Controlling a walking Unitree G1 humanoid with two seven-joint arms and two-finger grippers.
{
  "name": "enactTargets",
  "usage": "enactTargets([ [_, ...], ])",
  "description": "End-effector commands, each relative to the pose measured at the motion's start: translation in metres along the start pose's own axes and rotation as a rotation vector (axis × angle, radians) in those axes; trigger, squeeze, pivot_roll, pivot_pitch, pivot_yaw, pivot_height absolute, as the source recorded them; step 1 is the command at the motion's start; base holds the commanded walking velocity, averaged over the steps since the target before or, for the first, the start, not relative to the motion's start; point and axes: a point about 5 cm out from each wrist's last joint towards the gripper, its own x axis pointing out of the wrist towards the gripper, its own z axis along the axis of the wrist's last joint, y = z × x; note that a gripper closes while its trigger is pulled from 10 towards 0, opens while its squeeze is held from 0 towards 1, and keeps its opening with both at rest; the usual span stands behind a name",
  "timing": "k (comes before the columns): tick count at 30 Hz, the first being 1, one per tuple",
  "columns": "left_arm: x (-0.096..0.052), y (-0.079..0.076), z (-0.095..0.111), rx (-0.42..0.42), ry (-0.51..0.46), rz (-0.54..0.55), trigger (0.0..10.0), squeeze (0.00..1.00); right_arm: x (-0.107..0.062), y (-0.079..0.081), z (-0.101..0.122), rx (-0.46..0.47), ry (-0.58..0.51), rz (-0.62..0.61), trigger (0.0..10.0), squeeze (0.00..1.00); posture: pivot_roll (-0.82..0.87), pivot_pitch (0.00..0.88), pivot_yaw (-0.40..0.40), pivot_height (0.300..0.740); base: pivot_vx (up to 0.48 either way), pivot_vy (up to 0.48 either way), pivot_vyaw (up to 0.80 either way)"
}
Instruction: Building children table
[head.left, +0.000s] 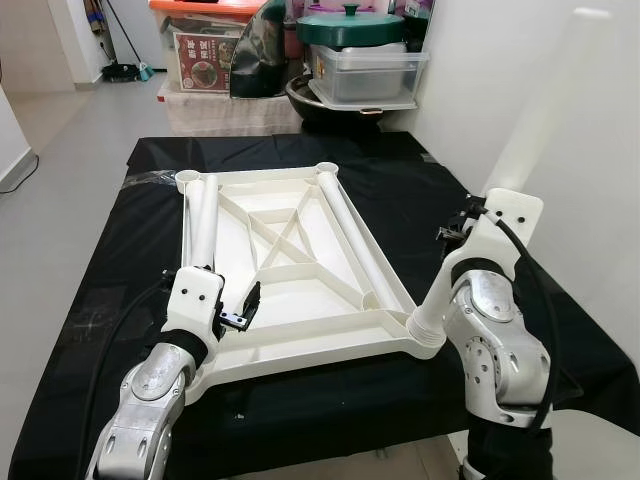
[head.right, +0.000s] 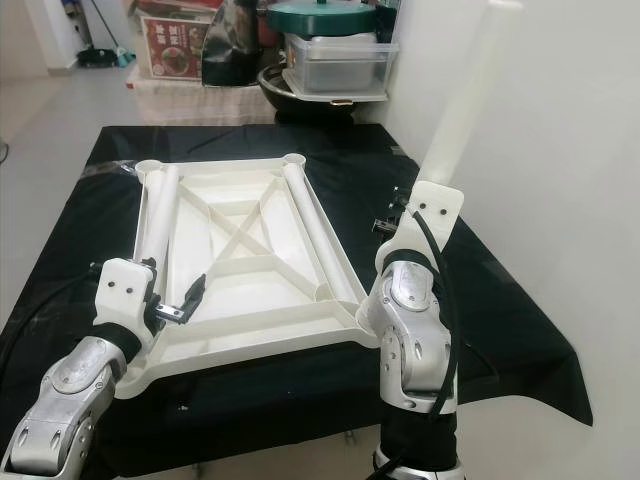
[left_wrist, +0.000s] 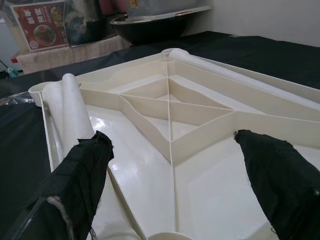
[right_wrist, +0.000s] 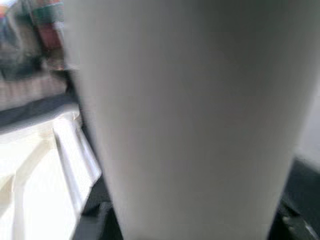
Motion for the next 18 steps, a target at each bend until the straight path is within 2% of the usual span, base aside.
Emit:
enactTargets([
  [1, 0.001, -0.003, -0.002, 0.006, 0.006, -0.012, 10.0, 0.0, 0.003, -0.01, -0.015, -0.01, 0.078, -0.044, 10.0, 1.0, 0.0, 0.0, -0.059, 0.74, 0.0, 0.0, 0.0],
  [5, 0.001, -0.003, -0.002, 0.006, 0.007, -0.013, 10.0, 0.0, 0.002, -0.01, -0.01, 0.0, 0.046, -0.049, 10.0, 1.0, 0.0, 0.0, -0.058, 0.74, 0.0, 0.0, 0.0],
  [12, 0.001, -0.003, -0.003, 0.005, 0.008, -0.016, 10.0, 0.0, -0.001, -0.008, 0.004, 0.059, -0.044, -0.001, 10.0, 1.0, 0.0, 0.0, -0.056, 0.74, 0.0, 0.0, 0.0],
  [18, 0.002, -0.003, -0.003, 0.007, 0.009, -0.019, 10.0, 0.0, -0.001, -0.011, 0.011, 0.086, -0.076, 0.041, 10.0, 1.0, 0.0, 0.0, -0.052, 0.74, 0.0, 0.0, 0.0],
])
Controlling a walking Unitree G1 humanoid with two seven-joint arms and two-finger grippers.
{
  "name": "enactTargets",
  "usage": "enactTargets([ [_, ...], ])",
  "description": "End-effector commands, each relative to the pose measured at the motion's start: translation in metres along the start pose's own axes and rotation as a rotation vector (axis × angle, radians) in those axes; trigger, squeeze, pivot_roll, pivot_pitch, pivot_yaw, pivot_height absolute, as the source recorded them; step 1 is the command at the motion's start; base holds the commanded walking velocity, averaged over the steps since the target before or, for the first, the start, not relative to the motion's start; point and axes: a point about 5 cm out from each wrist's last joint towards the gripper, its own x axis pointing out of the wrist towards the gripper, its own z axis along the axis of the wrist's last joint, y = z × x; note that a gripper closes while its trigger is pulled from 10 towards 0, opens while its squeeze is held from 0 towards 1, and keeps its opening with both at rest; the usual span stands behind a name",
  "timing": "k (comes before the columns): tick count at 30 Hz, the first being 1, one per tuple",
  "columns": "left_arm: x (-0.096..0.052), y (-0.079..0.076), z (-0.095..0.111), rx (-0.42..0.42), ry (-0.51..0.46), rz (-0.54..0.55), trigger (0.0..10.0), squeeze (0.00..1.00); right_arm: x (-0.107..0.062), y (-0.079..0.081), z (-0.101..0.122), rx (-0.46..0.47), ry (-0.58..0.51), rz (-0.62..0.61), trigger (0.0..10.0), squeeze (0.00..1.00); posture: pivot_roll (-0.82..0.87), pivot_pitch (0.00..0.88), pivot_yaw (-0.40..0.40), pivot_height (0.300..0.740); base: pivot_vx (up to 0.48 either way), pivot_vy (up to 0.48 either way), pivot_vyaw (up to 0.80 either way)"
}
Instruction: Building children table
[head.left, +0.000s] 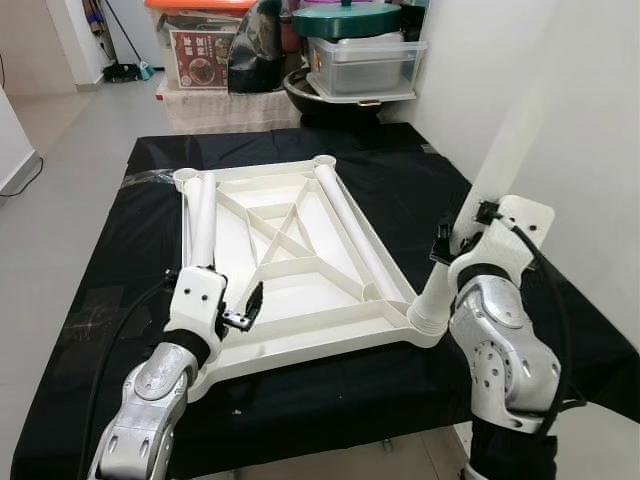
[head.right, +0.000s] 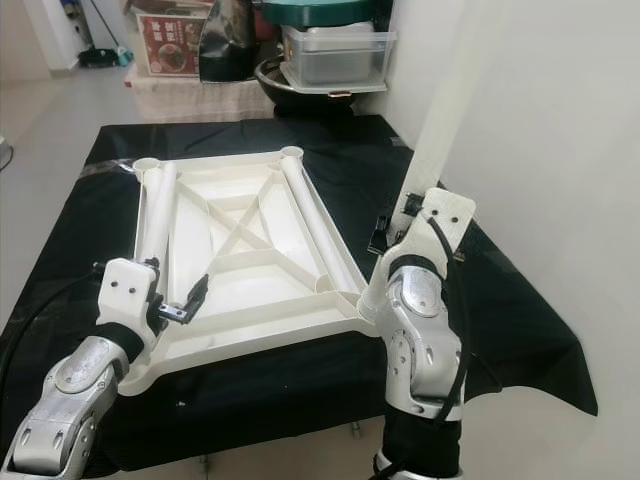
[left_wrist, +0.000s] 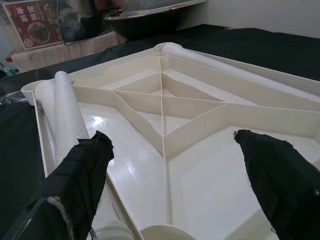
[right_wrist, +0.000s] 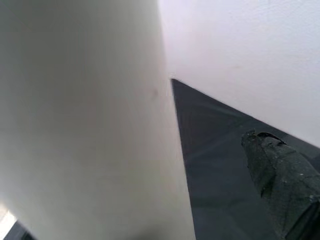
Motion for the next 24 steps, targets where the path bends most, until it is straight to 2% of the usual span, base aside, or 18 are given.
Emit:
enactTargets([
  [1, 0.001, -0.001, -0.002, 0.009, 0.007, -0.011, 10.0, 0.0, 0.002, -0.008, 0.009, 0.012, -0.046, 0.015, 10.0, 1.0, -0.01, 0.0, -0.049, 0.74, 0.0, 0.0, 0.0],
  [10, 0.002, -0.002, -0.003, 0.01, 0.007, -0.015, 10.0, 0.0, 0.012, -0.022, 0.021, -0.014, -0.096, 0.045, 10.0, 1.0, -0.01, 0.0, -0.046, 0.74, 0.0, 0.0, 0.0],
  [14, 0.003, -0.002, -0.003, 0.01, 0.005, -0.018, 10.0, 0.0, 0.02, -0.031, 0.033, -0.03, -0.138, 0.077, 10.0, 1.0, -0.01, 0.0, -0.043, 0.74, 0.0, 0.0, 0.0],
  [15, 0.003, -0.002, -0.003, 0.011, 0.005, -0.02, 10.0, 0.0, 0.029, -0.04, 0.048, -0.056, -0.186, 0.119, 10.0, 1.0, -0.01, 0.0, -0.042, 0.74, 0.0, 0.0, 0.0],
  [18, 0.004, -0.002, -0.003, 0.012, 0.004, -0.021, 10.0, 0.0, 0.031, -0.043, 0.052, -0.067, -0.2, 0.123, 10.0, 1.0, -0.01, 0.0, -0.042, 0.74, 0.0, 0.0, 0.0],
  [19, 0.004, -0.002, -0.002, 0.013, 0.004, -0.022, 10.0, 0.0, 0.034, -0.045, 0.056, -0.076, -0.206, 0.141, 10.0, 0.91, -0.01, 0.0, -0.042, 0.74, 0.0, 0.0, 0.0],
  [20, 0.004, -0.002, -0.002, 0.013, 0.002, -0.022, 10.0, 0.0, 0.038, -0.047, 0.06, -0.088, -0.217, 0.163, 10.0, 0.0, -0.01, 0.0, -0.042, 0.74, 0.0, 0.0, 0.0],
  [24, 0.005, -0.002, -0.002, 0.015, 0.001, -0.025, 10.0, 0.0, 0.047, -0.051, 0.067, -0.103, -0.216, 0.249, 10.0, 0.0, -0.01, 0.0, -0.039, 0.74, 0.0, 0.0, 0.0],
])
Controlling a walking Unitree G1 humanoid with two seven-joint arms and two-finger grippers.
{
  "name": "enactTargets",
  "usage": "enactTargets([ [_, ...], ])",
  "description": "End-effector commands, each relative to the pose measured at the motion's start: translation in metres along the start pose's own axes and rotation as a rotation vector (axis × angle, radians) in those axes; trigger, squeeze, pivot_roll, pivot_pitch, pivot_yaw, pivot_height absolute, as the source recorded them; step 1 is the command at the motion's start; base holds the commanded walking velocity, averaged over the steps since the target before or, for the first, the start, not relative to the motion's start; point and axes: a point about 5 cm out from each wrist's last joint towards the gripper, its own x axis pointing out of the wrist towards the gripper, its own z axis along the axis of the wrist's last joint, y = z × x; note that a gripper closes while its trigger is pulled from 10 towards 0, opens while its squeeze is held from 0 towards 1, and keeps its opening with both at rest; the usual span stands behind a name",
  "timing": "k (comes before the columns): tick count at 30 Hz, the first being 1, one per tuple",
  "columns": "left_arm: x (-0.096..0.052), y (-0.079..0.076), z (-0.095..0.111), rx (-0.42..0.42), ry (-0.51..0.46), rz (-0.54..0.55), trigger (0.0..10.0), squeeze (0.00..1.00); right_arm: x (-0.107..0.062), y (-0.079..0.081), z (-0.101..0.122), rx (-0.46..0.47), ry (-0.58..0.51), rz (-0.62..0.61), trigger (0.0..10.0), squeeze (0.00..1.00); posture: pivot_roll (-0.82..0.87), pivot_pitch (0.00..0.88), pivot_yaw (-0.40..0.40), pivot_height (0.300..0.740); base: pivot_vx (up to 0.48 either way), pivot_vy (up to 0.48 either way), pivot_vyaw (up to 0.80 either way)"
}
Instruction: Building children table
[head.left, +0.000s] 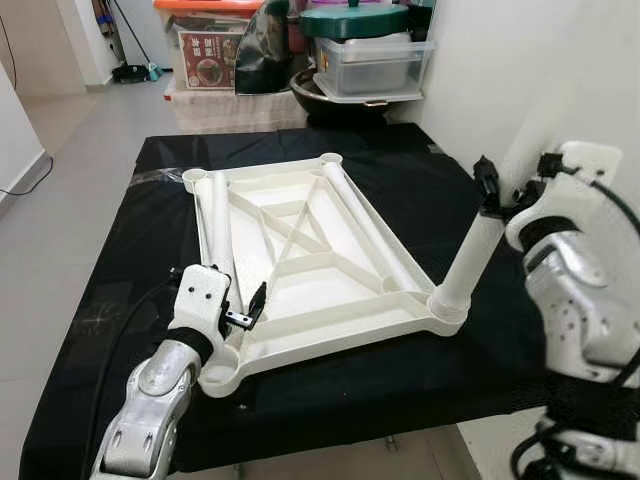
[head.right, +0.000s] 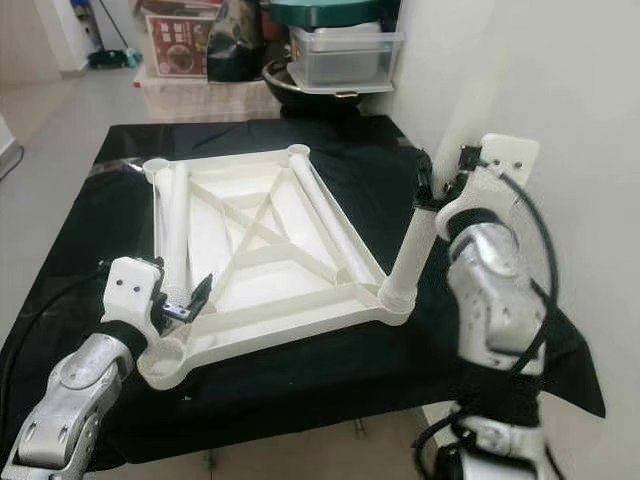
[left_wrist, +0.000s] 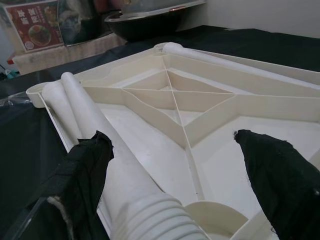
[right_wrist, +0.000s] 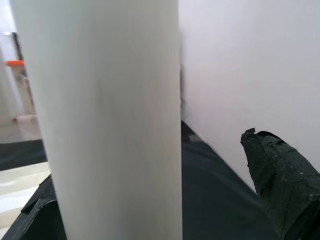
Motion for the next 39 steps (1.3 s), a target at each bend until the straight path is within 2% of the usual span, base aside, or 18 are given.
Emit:
enactTargets([
  [1, 0.0, 0.0, -0.003, 0.012, 0.008, -0.007, 10.0, 0.0, 0.002, -0.005, 0.001, 0.03, -0.008, 0.019, 10.0, 0.0, -0.01, 0.0, -0.039, 0.74, 0.0, 0.0, 0.0],
  [3, 0.0, 0.0, -0.003, 0.012, 0.008, -0.007, 10.0, 0.0, 0.002, -0.005, 0.001, 0.03, -0.008, 0.019, 10.0, 0.0, -0.01, 0.0, -0.039, 0.74, 0.0, 0.0, 0.0],
  [4, 0.0, -0.001, -0.003, 0.014, 0.008, -0.011, 10.0, 0.0, 0.004, 0.001, -0.004, 0.048, 0.044, 0.18, 10.0, 0.0, -0.01, 0.0, -0.041, 0.74, 0.0, 0.0, 0.0],
  [5, 0.001, -0.001, -0.003, 0.014, 0.007, -0.012, 10.0, 0.0, 0.005, 0.003, -0.006, 0.054, 0.068, 0.265, 10.0, 0.0, -0.01, 0.0, -0.041, 0.74, 0.0, 0.0, 0.0],
  [6, 0.001, -0.001, -0.003, 0.014, 0.007, -0.012, 10.0, 0.0, 0.005, 0.003, -0.006, 0.054, 0.068, 0.265, 10.0, 0.0, -0.01, 0.0, -0.041, 0.74, 0.0, 0.0, 0.0],
  [8, 0.001, -0.001, -0.003, 0.016, 0.007, -0.015, 10.0, 0.0, 0.007, 0.004, -0.011, 0.018, 0.092, 0.38, 10.0, 0.0, -0.01, 0.0, -0.043, 0.74, 0.0, 0.0, 0.0],
  [9, 0.001, -0.001, -0.003, 0.016, 0.007, -0.015, 10.0, 0.0, 0.007, 0.004, -0.011, 0.018, 0.092, 0.38, 10.0, 0.0, -0.01, 0.0, -0.043, 0.74, 0.0, 0.0, 0.0],
  [11, 0.002, -0.001, -0.003, 0.018, 0.007, -0.017, 10.0, 0.0, 0.007, 0.004, -0.014, -0.016, 0.113, 0.473, 10.0, 0.0, -0.01, 0.0, -0.046, 0.74, 0.0, 0.0, 0.0],
  [12, 0.002, -0.001, -0.003, 0.018, 0.007, -0.017, 10.0, 0.0, 0.007, 0.004, -0.014, -0.016, 0.113, 0.473, 10.0, 0.0, -0.01, 0.0, -0.046, 0.74, 0.0, 0.0, 0.0],
  [14, 0.002, -0.001, -0.003, 0.02, 0.007, -0.02, 10.0, 0.0, 0.006, 0.005, -0.022, -0.047, 0.151, 0.589, 10.0, 0.0, 0.0, 0.0, -0.052, 0.74, 0.0, 0.0, 0.0],
  [17, 0.002, -0.001, -0.003, 0.022, 0.006, -0.021, 10.0, 0.0, 0.007, 0.006, -0.025, -0.057, 0.168, 0.637, 10.0, 0.0, 0.0, 0.0, -0.056, 0.74, 0.0, 0.0, 0.0],
  [22, 0.001, 0.0, -0.004, 0.028, 0.006, -0.021, 10.0, 0.0, 0.015, 0.003, -0.033, -0.125, 0.2, 0.751, 10.0, 0.0, 0.02, 0.0, -0.064, 0.74, 0.0, 0.0, 0.0],
  [27, 0.001, -0.001, -0.004, 0.031, 0.006, -0.024, 10.0, 0.0, 0.016, 0.003, -0.037, -0.111, 0.219, 0.792, 10.0, 0.0, 0.03, 0.0, -0.07, 0.74, 0.0, 0.0, 0.0],
  [28, 0.001, 0.0, -0.004, 0.036, 0.006, -0.026, 10.0, 0.0, 0.017, 0.002, -0.04, -0.108, 0.231, 0.833, 10.0, 0.0, 0.03, 0.0, -0.071, 0.74, 0.0, 0.0, 0.0],
  [29, 0.001, 0.0, -0.004, 0.037, 0.006, -0.027, 10.0, 0.0, 0.016, 0.002, -0.042, -0.111, 0.236, 0.853, 5.8, 0.0, 0.03, 0.0, -0.071, 0.74, 0.0, 0.0, 0.0],
  [32, 0.001, 0.0, -0.004, 0.038, 0.006, -0.027, 10.0, 0.0, 0.016, 0.002, -0.044, -0.113, 0.238, 0.869, 5.8, 0.0, 0.03, 0.0, -0.071, 0.74, 0.0, 0.0, 0.0],
  [34, 0.001, 0.0, -0.004, 0.04, 0.009, -0.029, 10.0, 0.0, 0.016, -0.002, -0.048, -0.111, 0.25, 0.868, 0.0, 0.0, 0.03, 0.0, -0.07, 0.74, 0.0, 0.0, 0.0],
  [39, 0.001, 0.0, -0.004, 0.042, 0.01, -0.032, 10.0, 0.0, 0.018, -0.005, -0.051, -0.097, 0.264, 0.859, 0.0, 0.0, 0.03, 0.0, -0.07, 0.74, 0.0, 0.0, 0.0],
])
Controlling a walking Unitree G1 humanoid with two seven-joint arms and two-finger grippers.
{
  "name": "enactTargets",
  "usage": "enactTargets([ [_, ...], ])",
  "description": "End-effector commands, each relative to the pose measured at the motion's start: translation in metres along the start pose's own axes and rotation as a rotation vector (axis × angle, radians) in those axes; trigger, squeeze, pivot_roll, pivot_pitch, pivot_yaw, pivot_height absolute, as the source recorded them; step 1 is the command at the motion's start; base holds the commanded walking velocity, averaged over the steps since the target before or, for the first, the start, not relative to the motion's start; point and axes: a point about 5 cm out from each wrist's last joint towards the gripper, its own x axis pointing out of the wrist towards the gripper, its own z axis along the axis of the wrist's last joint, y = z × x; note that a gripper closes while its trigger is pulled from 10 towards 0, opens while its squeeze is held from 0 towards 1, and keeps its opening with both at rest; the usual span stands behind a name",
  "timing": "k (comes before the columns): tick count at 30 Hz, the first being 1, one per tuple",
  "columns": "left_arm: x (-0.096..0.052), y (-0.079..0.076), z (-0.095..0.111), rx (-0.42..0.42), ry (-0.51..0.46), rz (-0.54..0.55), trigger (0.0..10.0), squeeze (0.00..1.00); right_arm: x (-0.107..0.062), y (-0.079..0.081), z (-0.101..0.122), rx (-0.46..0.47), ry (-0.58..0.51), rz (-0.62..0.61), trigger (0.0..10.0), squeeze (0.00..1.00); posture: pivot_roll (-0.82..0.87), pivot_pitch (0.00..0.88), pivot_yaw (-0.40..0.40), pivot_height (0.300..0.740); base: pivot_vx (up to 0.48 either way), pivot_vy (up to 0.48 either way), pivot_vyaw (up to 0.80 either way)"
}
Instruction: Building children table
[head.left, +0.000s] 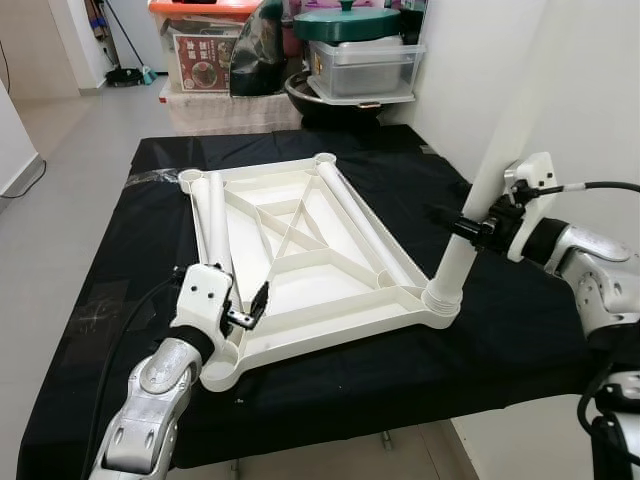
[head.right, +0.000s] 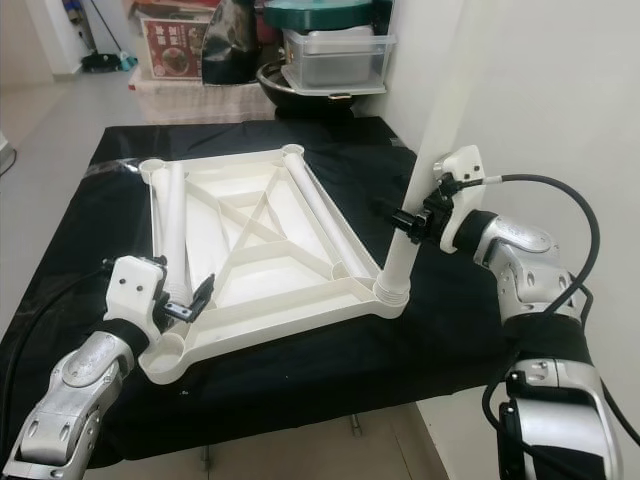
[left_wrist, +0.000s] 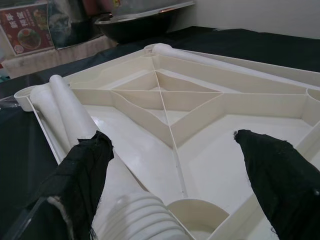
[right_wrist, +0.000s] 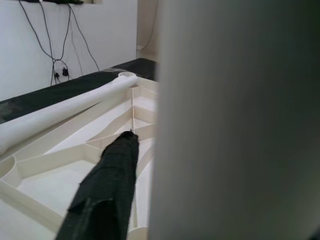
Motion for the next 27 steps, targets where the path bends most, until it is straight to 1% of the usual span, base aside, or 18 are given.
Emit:
enactTargets([
  [1, 0.0, 0.0, -0.002, 0.028, 0.009, -0.012, 10.0, 0.0, 0.005, 0.004, -0.013, 0.039, 0.044, 0.042, 0.0, 0.0, 0.03, 0.0, -0.068, 0.74, 0.0, 0.0, 0.0],
  [5, 0.001, -0.001, -0.002, 0.03, 0.007, -0.019, 10.0, 0.0, 0.006, 0.003, -0.016, 0.056, 0.039, 0.043, 0.0, 0.0, 0.03, 0.0, -0.065, 0.74, 0.0, 0.0, 0.0],
  [10, 0.002, -0.002, -0.001, 0.031, 0.004, -0.028, 10.0, 0.0, 0.011, 0.006, -0.022, 0.082, 0.026, 0.05, 0.0, 0.0, 0.04, 0.0, -0.065, 0.74, 0.0, 0.0, 0.0],
  [12, 0.002, -0.002, -0.001, 0.031, 0.004, -0.029, 10.0, 0.0, 0.013, 0.008, -0.024, 0.089, 0.028, 0.043, 0.0, 0.0, 0.03, 0.0, -0.065, 0.74, 0.0, 0.0, 0.0],
  [14, 0.002, -0.002, -0.001, 0.03, 0.003, -0.031, 10.0, 0.0, 0.018, 0.011, -0.029, 0.094, 0.036, -0.009, 0.0, 0.0, 0.03, 0.0, -0.065, 0.74, 0.0, 0.0, 0.0],
  [15, 0.002, -0.002, -0.001, 0.03, 0.003, -0.031, 10.0, 0.0, 0.018, 0.011, -0.029, 0.094, 0.036, -0.009, 0.0, 0.0, 0.03, 0.0, -0.065, 0.74, 0.0, 0.0, 0.0],
  [16, 0.002, -0.002, -0.001, 0.03, 0.003, -0.031, 10.0, 0.0, 0.023, 0.012, -0.033, 0.092, 0.054, -0.084, 0.0, 0.0, 0.03, 0.0, -0.069, 0.74, 0.0, 0.0, 0.0],
  [17, 0.002, -0.003, -0.001, 0.029, 0.003, -0.03, 10.0, 0.0, 0.028, 0.012, -0.036, 0.119, 0.059, -0.175, 0.0, 0.0, 0.04, 0.0, -0.073, 0.74, 0.0, 0.0, 0.0],
  [18, 0.002, -0.003, -0.001, 0.029, 0.003, -0.03, 10.0, 0.0, 0.03, 0.012, -0.038, 0.139, 0.063, -0.234, 0.0, 0.0, 0.04, 0.0, -0.073, 0.74, 0.0, 0.0, 0.0],
  [19, 0.002, -0.003, -0.001, 0.029, 0.003, -0.03, 10.0, 0.0, 0.03, 0.012, -0.038, 0.139, 0.063, -0.234, 0.0, 0.0, 0.04, 0.0, -0.073, 0.74, 0.0, 0.0, 0.0],
  [20, 0.001, -0.003, -0.001, 0.028, 0.003, -0.028, 10.0, 0.0, 0.035, 0.011, -0.039, 0.199, 0.069, -0.414, 0.0, 0.0, 0.04, 0.0, -0.076, 0.74, 0.0, 0.0, 0.0],
  [21, 0.001, -0.003, -0.001, 0.028, 0.003, -0.028, 10.0, 0.0, 0.035, 0.011, -0.039, 0.199, 0.069, -0.414, 0.0, 0.0, 0.04, 0.0, -0.076, 0.74, 0.0, 0.0, 0.0],
  [22, 0.001, -0.004, -0.002, 0.028, 0.004, -0.028, 10.0, 0.0, 0.037, 0.013, -0.038, 0.21, 0.064, -0.523, 0.0, 0.0, 0.04, 0.0, -0.07, 0.74, 0.0, 0.0, 0.0],
  [23, 0.0, -0.004, -0.002, 0.027, 0.006, -0.029, 10.0, 0.0, 0.039, 0.019, -0.038, 0.243, 0.051, -0.628, 0.0, 0.0, 0.04, 0.0, -0.072, 0.74, 0.0, 0.0, 0.0],
  [24, 0.0, -0.004, -0.002, 0.027, 0.006, -0.029, 10.0, 0.0, 0.039, 0.019, -0.038, 0.243, 0.051, -0.628, 0.0, 0.0, 0.04, 0.0, -0.072, 0.74, 0.0, 0.0, 0.0],
  [25, 0.0, -0.003, -0.002, 0.026, 0.006, -0.029, 10.0, 0.0, 0.04, 0.023, -0.038, 0.266, 0.043, -0.689, 0.0, 0.0, 0.04, 0.0, -0.071, 0.74, 0.0, 0.0, 0.0],
  [26, -0.001, -0.003, -0.003, 0.027, 0.008, -0.029, 10.0, 0.0, 0.043, 0.032, -0.036, 0.268, 0.035, -0.738, 0.0, 0.0, 0.03, 0.0, -0.066, 0.74, 0.0, 0.0, 0.0],
  [27, -0.001, -0.003, -0.003, 0.027, 0.008, -0.029, 10.0, 0.0, 0.043, 0.032, -0.036, 0.268, 0.035, -0.738, 0.0, 0.0, 0.03, 0.0, -0.066, 0.74, 0.0, 0.0, 0.0],
])
